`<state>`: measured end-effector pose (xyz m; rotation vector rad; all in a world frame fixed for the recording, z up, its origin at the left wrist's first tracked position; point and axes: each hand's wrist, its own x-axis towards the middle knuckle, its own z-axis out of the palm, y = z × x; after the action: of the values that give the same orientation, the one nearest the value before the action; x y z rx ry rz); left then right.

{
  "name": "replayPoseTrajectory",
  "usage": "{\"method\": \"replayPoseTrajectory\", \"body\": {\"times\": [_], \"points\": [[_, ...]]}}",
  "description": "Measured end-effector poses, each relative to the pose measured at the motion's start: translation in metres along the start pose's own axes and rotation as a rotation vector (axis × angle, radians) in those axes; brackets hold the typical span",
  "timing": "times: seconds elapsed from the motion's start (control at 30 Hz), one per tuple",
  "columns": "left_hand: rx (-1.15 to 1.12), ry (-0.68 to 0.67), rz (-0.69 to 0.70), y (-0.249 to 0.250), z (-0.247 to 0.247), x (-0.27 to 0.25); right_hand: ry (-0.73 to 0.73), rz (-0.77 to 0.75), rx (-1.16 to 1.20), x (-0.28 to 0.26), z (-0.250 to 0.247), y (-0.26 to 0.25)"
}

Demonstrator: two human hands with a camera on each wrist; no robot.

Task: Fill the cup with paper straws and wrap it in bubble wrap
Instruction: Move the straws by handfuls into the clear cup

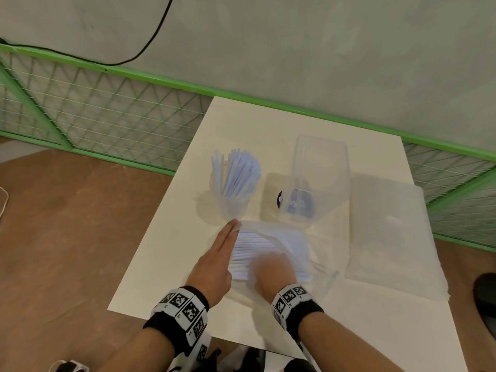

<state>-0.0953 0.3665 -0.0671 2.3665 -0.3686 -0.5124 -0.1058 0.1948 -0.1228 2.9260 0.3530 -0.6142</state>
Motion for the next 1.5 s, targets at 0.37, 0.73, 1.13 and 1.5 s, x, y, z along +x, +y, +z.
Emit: {"method": "replayPoseTrajectory", "body": {"times": [0.37, 0.73, 1.13, 1.5], "points": [[-0.005, -0.001, -0.01, 0.004, -0.002, -0.002, -0.001, -0.109, -0.06, -0.003, 0.0, 0.003], [-0.03, 0.013, 0.001, 0.002, -0.002, -0.001, -0.02, -0.077, -0.07, -0.004, -0.003, -0.003], [-0.069, 0.046, 0.038, -0.004, -0.007, -0.001, 0.397, 0.041, 0.788, -0.037, -0.03, 0.017], [-0.027, 0.043, 0.061, -0.004, -0.006, 0.002, 0.251, 0.266, 1.12, -0.053, -0.053, 0.023]]}}
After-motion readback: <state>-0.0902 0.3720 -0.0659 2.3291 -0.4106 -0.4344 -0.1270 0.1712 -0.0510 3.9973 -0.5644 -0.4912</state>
